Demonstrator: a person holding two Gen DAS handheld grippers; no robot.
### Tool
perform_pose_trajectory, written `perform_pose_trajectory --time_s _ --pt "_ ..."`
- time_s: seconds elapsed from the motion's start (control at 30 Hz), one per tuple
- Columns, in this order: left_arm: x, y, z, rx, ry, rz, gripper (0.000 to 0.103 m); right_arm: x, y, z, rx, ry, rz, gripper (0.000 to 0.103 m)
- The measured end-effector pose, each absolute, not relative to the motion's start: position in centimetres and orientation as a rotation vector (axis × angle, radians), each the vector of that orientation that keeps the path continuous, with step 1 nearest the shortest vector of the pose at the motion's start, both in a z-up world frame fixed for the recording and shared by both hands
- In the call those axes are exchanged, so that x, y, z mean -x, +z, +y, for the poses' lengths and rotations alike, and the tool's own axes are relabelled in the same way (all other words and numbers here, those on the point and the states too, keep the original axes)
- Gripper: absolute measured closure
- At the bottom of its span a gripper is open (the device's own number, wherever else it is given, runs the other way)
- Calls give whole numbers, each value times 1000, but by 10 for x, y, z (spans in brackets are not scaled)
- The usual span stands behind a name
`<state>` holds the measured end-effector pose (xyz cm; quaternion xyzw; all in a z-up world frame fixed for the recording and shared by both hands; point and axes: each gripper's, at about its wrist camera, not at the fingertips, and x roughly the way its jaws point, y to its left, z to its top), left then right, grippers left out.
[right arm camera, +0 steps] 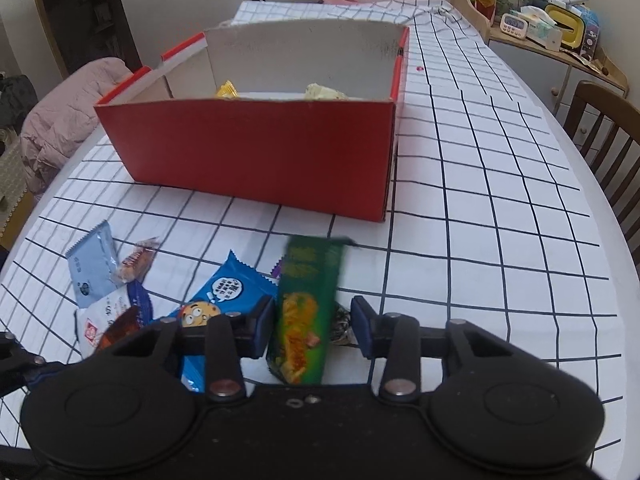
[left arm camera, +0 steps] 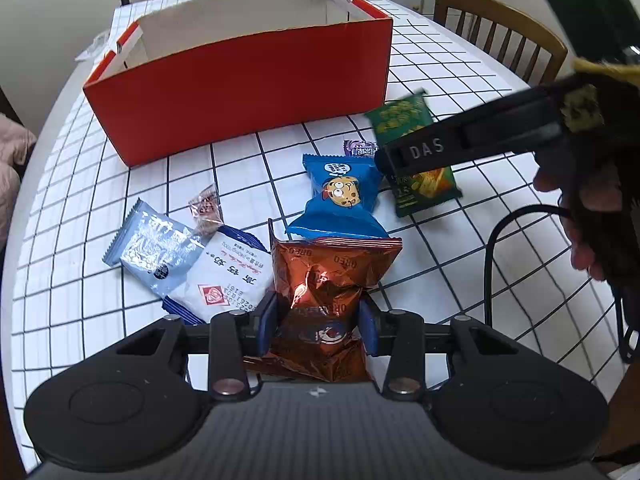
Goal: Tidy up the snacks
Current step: 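Grasp the brown chocolate bag with the left tool while the right tool grasps the green cracker packet, then carry the brown bag and green packet over the box with both tools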
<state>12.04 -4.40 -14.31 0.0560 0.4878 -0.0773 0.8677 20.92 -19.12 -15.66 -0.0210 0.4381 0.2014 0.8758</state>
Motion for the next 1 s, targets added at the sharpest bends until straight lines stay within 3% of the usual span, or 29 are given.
perform_pose_trajectory --time_s 0.2,0.63,1.0 --pt "-122 -142 -38 -51 -153 1043 64 -203 -148 -192 60 457 877 92" --pt "-122 -124 -26 44 -133 1022 66 -188 -135 -211 -20 462 874 94" --pt "-131 -79 -10 107 -77 945 66 -182 -87 -219 -68 517 799 94"
